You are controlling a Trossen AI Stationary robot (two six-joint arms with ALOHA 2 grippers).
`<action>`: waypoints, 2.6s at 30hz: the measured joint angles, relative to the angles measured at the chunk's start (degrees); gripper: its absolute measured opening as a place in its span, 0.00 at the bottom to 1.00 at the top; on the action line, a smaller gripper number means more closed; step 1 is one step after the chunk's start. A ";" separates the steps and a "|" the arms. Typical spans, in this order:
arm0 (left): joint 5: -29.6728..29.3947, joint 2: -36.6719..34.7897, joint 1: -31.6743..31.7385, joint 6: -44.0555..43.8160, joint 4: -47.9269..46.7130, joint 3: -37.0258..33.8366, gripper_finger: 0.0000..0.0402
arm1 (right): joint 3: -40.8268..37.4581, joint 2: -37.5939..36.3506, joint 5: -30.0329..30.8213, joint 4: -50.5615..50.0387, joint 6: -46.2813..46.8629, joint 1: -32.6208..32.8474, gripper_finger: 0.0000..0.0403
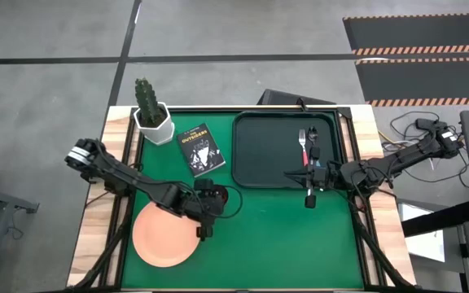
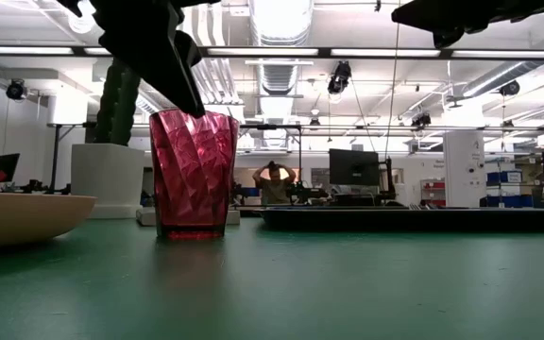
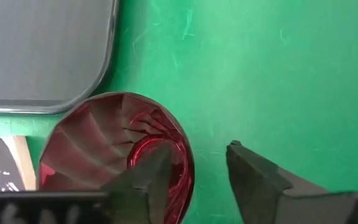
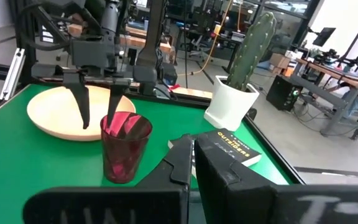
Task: Pick and place plate/cup/fork/spoon on tray
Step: Put the red glass on the black serving tray
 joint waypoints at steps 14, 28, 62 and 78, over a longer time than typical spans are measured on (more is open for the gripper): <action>0.00 -0.49 0.02 -0.16 0.00 0.00 0.01 | 0.00 0.02 0.02 -0.04 0.10 0.00 0.02; 0.73 -0.73 0.02 3.69 0.08 3.73 0.00 | 0.00 0.02 0.02 -0.64 0.13 0.00 0.02; 5.58 -0.57 0.48 -2.36 0.13 -0.04 0.26 | 0.00 0.00 0.07 -1.33 1.18 -0.02 0.02; 5.72 -2.48 3.33 17.61 -4.15 8.33 0.00 | 0.00 0.00 0.09 -2.13 1.56 -0.07 0.02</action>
